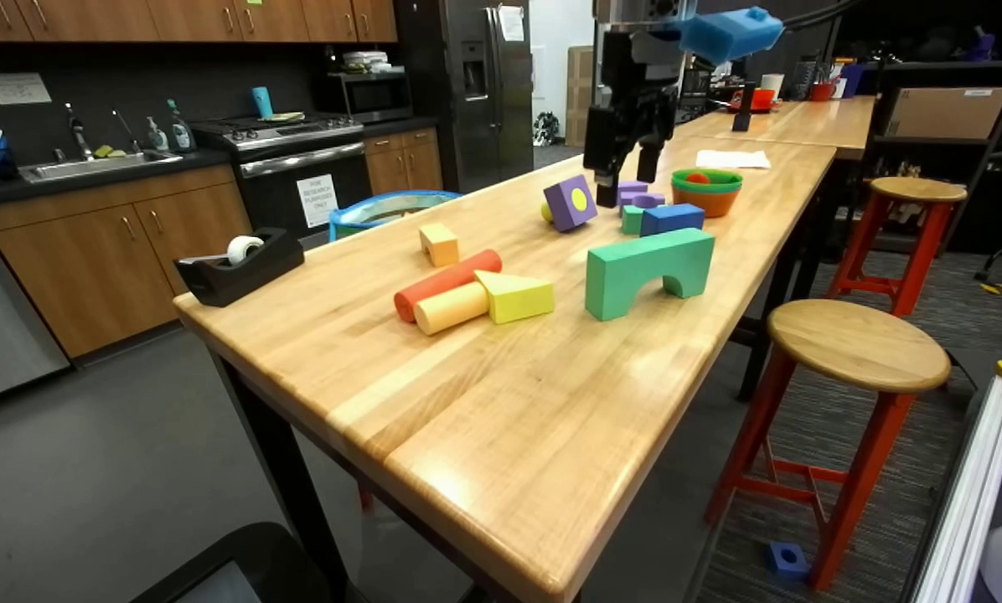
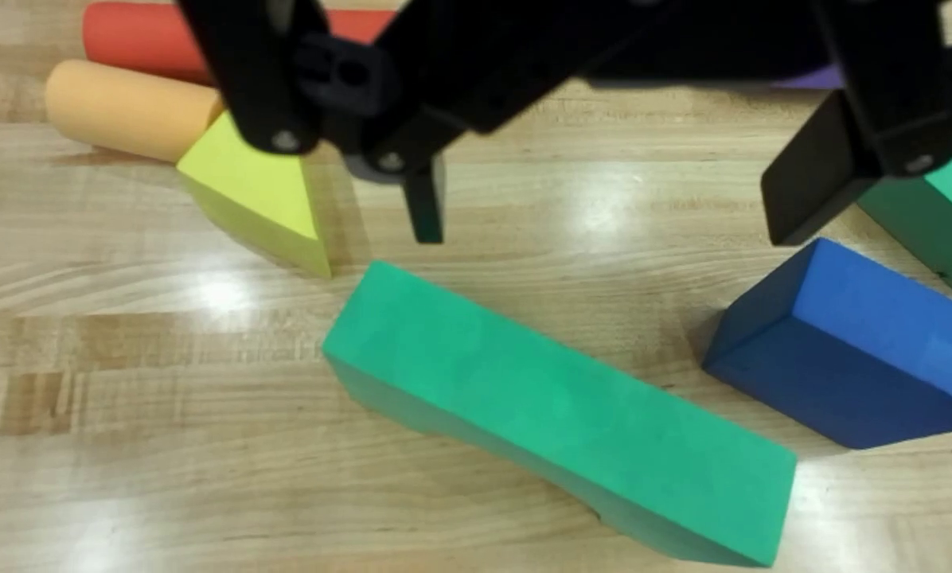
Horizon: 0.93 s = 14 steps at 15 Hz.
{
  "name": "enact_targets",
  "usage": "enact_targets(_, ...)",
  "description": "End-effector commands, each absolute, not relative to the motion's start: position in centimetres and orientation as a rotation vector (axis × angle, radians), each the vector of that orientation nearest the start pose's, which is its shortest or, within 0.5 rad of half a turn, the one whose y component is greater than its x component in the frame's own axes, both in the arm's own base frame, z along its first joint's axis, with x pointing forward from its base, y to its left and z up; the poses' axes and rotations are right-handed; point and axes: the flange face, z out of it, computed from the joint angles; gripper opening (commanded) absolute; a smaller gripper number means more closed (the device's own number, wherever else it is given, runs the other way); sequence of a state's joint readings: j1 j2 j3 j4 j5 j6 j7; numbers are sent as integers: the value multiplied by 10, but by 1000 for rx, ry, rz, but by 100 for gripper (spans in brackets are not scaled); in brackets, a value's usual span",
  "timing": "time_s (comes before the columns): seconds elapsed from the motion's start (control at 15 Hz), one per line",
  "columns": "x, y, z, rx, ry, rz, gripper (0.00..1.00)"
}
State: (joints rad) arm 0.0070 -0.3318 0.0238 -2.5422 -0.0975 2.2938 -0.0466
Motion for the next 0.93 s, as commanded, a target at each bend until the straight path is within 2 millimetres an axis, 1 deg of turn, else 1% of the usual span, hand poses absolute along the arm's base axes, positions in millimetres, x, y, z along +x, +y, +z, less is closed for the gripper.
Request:
enact_targets(0.0, 425, 24, 411, -3259, -385, -154, 100)
enact_targets(0.2, 421, 35, 424, -3240, -669, -95, 100)
enact_targets(0.4, 419, 32, 437, -3191, -879, -36, 100)
enact_targets(0.6, 421, 9, 445, -3089, -1055, 6, 100)
enact_targets(0.67, 422, 2, 445, -3078, -1064, 12, 100)
enact_targets(0.87, 428, -30, 434, -3103, -916, -24, 100)
